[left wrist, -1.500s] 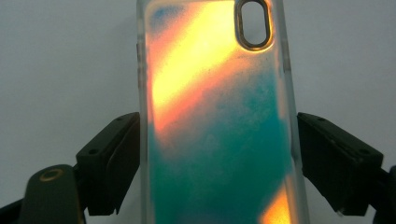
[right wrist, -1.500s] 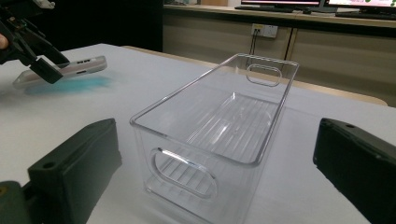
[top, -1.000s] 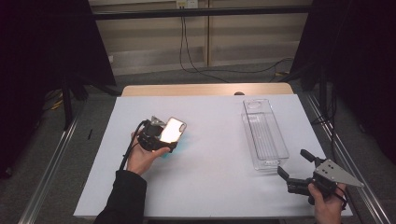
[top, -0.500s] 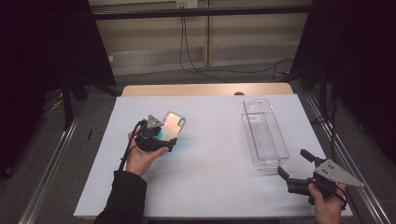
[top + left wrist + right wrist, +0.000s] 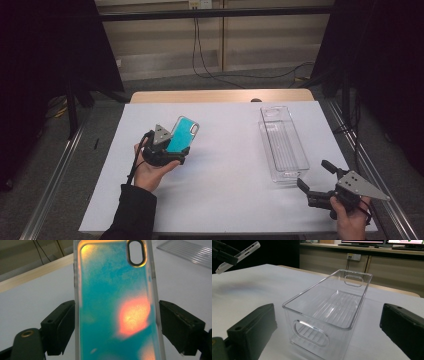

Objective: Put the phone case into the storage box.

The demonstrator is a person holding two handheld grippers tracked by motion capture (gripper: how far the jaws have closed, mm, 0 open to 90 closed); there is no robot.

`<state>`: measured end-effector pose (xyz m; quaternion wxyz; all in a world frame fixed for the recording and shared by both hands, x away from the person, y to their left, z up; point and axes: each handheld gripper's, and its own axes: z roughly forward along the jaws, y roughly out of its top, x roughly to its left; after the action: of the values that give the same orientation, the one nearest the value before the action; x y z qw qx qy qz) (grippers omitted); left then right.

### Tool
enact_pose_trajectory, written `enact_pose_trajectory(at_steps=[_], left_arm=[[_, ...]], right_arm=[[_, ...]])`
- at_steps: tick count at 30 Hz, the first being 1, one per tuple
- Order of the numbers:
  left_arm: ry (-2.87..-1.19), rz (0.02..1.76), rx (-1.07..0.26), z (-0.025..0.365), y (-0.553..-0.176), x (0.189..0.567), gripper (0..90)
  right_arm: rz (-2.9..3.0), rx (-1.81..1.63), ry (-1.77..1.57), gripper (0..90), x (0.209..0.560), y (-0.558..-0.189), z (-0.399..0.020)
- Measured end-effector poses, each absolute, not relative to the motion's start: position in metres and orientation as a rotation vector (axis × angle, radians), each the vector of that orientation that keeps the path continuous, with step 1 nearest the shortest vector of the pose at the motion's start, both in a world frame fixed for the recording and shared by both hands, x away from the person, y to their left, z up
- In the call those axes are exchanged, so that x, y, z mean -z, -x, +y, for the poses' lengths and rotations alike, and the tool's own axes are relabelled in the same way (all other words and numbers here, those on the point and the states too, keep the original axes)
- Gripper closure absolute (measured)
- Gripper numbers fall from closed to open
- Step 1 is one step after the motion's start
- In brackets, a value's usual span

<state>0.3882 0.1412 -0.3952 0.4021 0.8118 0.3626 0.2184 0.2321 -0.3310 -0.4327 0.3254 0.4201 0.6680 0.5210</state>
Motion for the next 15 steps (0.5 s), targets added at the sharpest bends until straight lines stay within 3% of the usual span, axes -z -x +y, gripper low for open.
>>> enact_pose_trajectory(at_steps=[15], left_arm=[[-2.004, 0.916, -0.545, 0.153, -0.348, 0.394, 17.0]], right_arm=[[1.748, -1.393, -1.071, 0.0, 0.431, -0.231, -0.328]])
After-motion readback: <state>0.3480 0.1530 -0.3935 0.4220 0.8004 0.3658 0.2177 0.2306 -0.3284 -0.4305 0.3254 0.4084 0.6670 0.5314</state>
